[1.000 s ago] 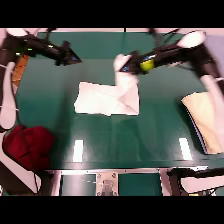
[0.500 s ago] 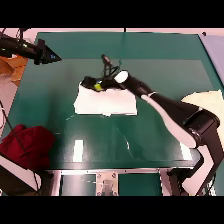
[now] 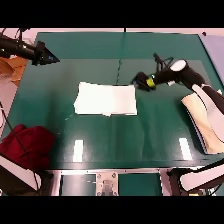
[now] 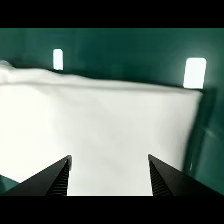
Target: Fold the shirts.
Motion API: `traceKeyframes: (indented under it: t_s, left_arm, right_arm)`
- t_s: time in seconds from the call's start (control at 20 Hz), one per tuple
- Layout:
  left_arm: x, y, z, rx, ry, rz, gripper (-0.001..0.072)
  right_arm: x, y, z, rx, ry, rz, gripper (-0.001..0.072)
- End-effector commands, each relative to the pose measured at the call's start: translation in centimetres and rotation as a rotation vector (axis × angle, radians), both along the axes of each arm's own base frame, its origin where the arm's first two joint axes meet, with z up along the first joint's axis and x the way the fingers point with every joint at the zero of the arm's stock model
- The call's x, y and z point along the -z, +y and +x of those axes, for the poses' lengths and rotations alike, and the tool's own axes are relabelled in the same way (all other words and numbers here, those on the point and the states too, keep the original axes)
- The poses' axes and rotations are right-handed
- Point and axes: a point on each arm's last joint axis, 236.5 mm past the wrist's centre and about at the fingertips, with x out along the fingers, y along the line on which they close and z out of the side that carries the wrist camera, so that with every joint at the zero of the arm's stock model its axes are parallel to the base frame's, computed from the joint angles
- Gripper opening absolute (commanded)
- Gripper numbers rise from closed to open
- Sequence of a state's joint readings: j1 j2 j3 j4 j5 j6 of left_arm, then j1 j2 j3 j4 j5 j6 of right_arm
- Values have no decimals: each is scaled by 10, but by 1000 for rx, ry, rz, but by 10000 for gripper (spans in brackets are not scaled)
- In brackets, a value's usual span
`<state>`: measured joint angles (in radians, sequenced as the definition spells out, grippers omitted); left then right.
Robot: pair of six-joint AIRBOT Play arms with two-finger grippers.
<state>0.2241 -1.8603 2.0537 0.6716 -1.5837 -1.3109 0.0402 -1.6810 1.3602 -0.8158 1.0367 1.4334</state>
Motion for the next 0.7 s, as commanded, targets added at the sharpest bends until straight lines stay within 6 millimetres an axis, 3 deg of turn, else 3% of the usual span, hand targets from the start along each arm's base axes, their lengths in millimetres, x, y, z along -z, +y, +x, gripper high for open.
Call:
traceKeyframes:
  t_s: [0.0, 0.15, 0.3, 0.35, 0.4, 0.45, 0.55, 0.65]
  left_arm:
    - [11, 16, 13, -62, -20, 73, 24]
    - [21, 33, 25, -130, -30, 145, 24]
    - [32, 52, 30, -183, -17, 225, 23]
    - [35, 56, 30, -186, -13, 245, 23]
    - [37, 57, 29, -186, -8, 252, 23]
    - [37, 57, 28, -182, -5, 254, 23]
    - [38, 56, 25, -173, 6, 253, 24]
    - [40, 54, 18, -155, 27, 253, 23]
  right_arm:
    - [58, -33, -52, 5, 141, -41, 572]
    - [73, 10, -64, -24, 138, 33, 572]
    - [63, 53, -49, -16, 71, 103, 570]
    - [50, 66, -37, -6, 29, 139, 546]
    - [33, 75, -24, -7, -17, 176, 254]
    - [9, 83, -12, -21, -64, 215, 26]
    - [-43, 82, 12, -33, -143, 266, 15]
    - [-99, 54, 34, 16, -230, 294, 14]
